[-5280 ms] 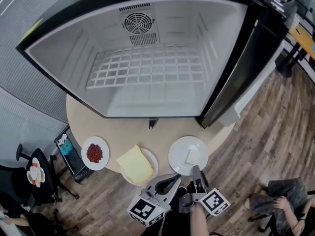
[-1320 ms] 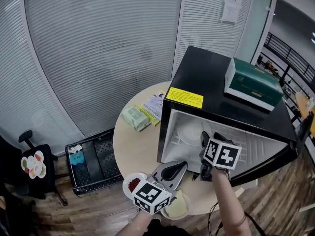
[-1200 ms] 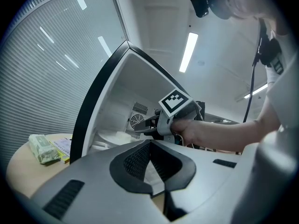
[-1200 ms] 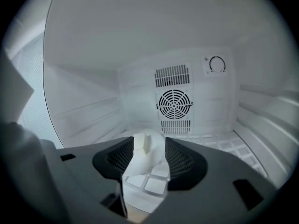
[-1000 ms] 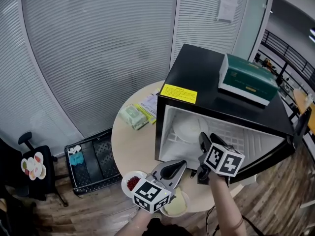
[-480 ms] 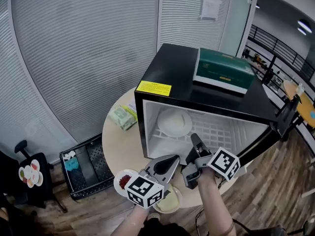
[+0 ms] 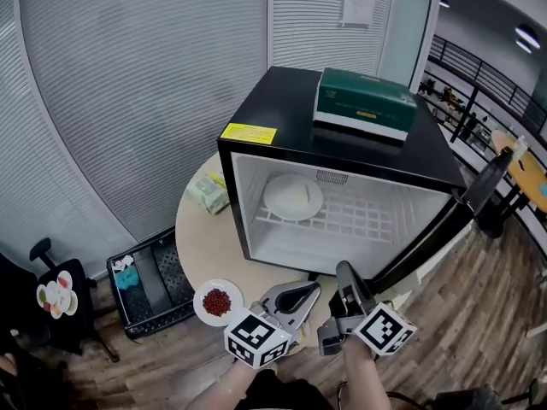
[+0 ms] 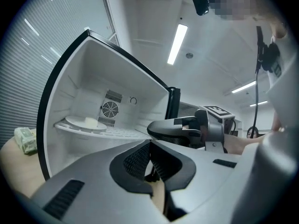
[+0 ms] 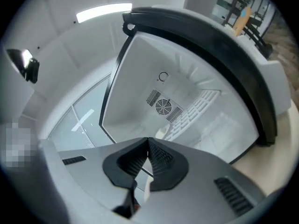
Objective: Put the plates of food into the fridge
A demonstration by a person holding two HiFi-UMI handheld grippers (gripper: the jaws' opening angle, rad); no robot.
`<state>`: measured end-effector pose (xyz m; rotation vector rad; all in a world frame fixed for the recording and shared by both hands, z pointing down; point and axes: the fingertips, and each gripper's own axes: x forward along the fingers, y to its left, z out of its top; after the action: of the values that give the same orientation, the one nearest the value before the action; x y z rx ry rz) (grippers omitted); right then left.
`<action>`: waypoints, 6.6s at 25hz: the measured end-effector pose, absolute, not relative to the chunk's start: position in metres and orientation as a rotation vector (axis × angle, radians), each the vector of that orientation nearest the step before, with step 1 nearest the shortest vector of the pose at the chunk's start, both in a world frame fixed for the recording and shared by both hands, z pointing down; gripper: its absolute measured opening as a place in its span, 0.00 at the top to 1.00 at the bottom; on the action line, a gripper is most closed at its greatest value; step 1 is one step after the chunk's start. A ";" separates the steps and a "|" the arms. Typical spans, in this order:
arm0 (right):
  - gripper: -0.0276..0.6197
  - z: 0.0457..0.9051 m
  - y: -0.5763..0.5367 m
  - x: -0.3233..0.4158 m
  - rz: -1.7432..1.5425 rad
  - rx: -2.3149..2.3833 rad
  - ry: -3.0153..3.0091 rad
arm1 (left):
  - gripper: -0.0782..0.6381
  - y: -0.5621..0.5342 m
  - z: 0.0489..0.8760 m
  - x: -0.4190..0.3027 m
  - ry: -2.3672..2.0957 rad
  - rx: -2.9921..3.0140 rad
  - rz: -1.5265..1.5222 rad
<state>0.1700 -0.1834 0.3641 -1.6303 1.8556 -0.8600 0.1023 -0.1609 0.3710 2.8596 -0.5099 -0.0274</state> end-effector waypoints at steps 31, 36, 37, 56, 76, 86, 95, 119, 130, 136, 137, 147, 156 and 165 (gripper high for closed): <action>0.95 0.459 -0.052 0.123 -0.607 -2.127 2.128 | 0.88 -0.087 0.410 0.052 -0.775 2.823 0.005; 0.95 0.478 -0.045 0.109 -0.789 -1.999 2.129 | 0.88 -0.093 0.421 0.029 -0.884 2.781 0.010; 0.95 0.483 -0.044 0.106 -0.833 -1.972 2.128 | 0.88 -0.093 0.424 0.025 -0.899 2.773 0.016; 0.70 0.610 -0.002 0.042 -1.634 -1.333 1.950 | 0.88 -0.070 0.489 -0.038 -1.222 2.575 0.088; 0.70 0.652 -0.041 0.049 -1.609 -1.121 1.544 | 0.88 -0.060 0.534 -0.043 -1.325 2.634 0.196; 0.93 0.644 -0.051 0.048 -1.547 -1.051 1.488 | 0.88 -0.063 0.543 -0.040 -1.312 2.605 0.193; 0.93 0.636 -0.051 0.050 -1.501 -0.964 1.425 | 0.88 -0.064 0.542 -0.042 -1.323 2.592 0.179; 0.93 0.528 -0.084 0.091 -1.381 -1.006 1.480 | 0.88 -0.106 0.478 -0.006 -1.169 2.651 0.083; 0.93 0.465 -0.080 0.118 -1.329 -1.023 1.424 | 0.88 -0.112 0.439 0.022 -0.989 2.734 0.103; 0.93 0.448 -0.074 0.138 -1.279 -1.052 1.411 | 0.88 -0.117 0.427 0.031 -0.918 2.737 0.087; 0.93 0.447 -0.075 0.142 -1.272 -1.061 1.403 | 0.88 -0.119 0.426 0.032 -0.915 2.738 0.089; 0.93 0.408 -0.114 0.184 -1.196 -1.090 1.382 | 0.88 -0.161 0.391 0.076 -0.745 2.819 0.023; 0.93 0.384 -0.183 0.225 -1.133 -1.112 1.351 | 0.88 -0.213 0.370 0.116 -0.647 2.839 -0.006; 0.93 0.394 -0.237 0.252 -1.142 -1.181 1.307 | 0.88 -0.247 0.373 0.143 -0.617 2.820 0.000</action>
<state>0.2516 -0.2366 0.3935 -1.1810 1.3075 -1.1417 0.1432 -0.2475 0.3728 2.8200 -0.6167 0.0001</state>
